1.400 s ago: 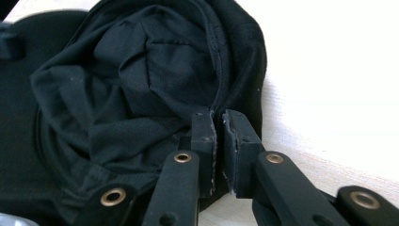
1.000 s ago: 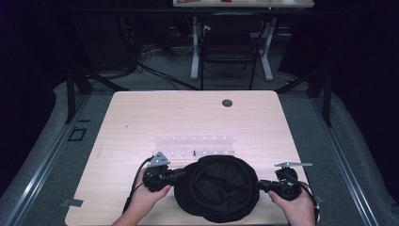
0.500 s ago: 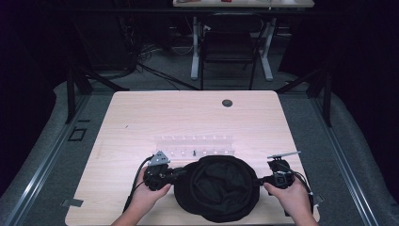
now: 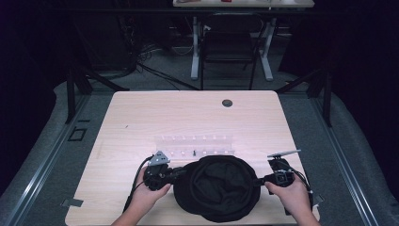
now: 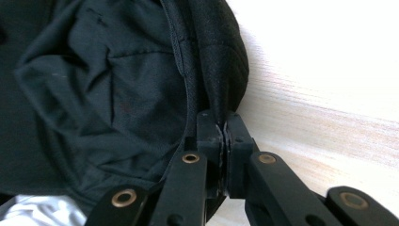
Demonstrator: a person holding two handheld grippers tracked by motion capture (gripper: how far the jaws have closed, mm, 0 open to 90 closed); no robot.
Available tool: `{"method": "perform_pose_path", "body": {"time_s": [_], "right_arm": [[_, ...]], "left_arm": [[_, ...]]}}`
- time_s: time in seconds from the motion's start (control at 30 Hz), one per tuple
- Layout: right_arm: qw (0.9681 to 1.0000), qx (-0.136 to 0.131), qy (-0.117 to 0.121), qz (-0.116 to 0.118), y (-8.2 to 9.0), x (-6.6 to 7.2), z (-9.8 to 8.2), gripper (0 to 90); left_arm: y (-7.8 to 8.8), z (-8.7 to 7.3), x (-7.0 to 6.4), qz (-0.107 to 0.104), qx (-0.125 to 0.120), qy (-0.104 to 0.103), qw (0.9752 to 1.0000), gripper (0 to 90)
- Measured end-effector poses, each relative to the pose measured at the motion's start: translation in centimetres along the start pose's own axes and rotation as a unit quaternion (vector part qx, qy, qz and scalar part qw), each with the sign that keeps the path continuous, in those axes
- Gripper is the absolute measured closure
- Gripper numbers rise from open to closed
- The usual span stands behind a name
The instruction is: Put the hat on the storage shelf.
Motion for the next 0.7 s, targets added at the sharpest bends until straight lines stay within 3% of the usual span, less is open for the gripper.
{"method": "perform_pose_path", "body": {"time_s": [0.2, 0.3, 0.47, 0.53, 0.7], "right_arm": [[0.9997, -0.003, -0.007, 0.025, 1.7, 0.8, 0.7, 88.2], [0.9997, 0.001, -0.003, 0.025, 2.3, 1.3, 1.0, 88.2], [0.9995, -0.014, -0.013, 0.027, 3.7, 2.7, 1.8, 88.2], [0.9993, -0.015, -0.008, 0.034, 4.7, 3.4, 2.3, 88.2], [0.9995, -0.014, 0.003, 0.028, 5.7, 4.2, 3.0, 88.3]], "left_arm": [[0.1, -0.1, 0.3, 0.004, 0.001, 0.003, 1.0000, 77.2], [0.2, -0.1, 0.4, 0.004, 0.003, 0.008, 1.0000, 76.7], [0.2, -0.2, 0.4, 0.014, 0.004, -0.001, 0.9999, 74.4], [0.4, 0.0, 0.5, 0.019, -0.008, 0.005, 0.9998, 71.1], [0.8, 0.1, 0.8, 0.031, -0.007, 0.001, 0.9995, 68.4]]}}
Point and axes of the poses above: each handheld gripper's, and its own axes: y roughly backward along the jaws, z roughly out of its top, x roughly to its left, the point moved 1 cm from there along -y, roughly forward along the jaws, and after that the axes turned 12 degrees about -x, right-handed, at the moved point
